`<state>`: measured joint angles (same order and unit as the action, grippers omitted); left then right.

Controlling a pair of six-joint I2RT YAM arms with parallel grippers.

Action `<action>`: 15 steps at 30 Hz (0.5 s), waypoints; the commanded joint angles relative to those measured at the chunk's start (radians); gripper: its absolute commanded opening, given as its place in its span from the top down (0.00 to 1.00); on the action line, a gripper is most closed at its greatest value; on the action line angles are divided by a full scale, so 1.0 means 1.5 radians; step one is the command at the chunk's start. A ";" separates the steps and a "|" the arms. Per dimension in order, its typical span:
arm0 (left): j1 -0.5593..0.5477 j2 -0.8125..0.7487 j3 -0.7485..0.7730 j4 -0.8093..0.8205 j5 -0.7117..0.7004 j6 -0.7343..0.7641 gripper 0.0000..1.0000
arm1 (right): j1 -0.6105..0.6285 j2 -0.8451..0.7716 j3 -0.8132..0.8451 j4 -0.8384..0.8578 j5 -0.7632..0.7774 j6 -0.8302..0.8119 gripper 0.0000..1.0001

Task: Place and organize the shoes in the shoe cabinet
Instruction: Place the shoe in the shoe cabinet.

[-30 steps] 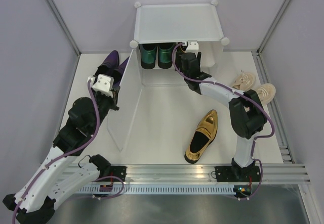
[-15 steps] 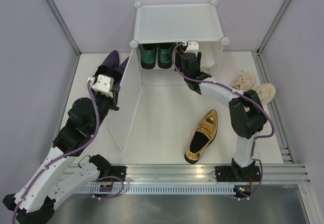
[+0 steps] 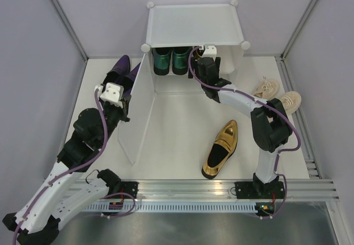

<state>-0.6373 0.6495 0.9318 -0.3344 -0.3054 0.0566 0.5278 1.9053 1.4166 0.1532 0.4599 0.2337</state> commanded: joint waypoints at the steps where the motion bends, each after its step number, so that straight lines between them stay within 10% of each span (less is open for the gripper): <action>1: -0.007 0.002 -0.021 -0.074 0.020 0.011 0.98 | -0.010 -0.044 0.053 0.031 -0.029 0.002 0.08; 15: -0.010 -0.001 -0.029 -0.064 0.014 0.012 0.98 | -0.010 -0.117 0.050 -0.022 -0.002 -0.002 0.07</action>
<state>-0.6460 0.6403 0.9257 -0.3332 -0.3050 0.0566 0.5171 1.7992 1.4487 0.1066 0.4458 0.2379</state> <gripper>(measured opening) 0.025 0.932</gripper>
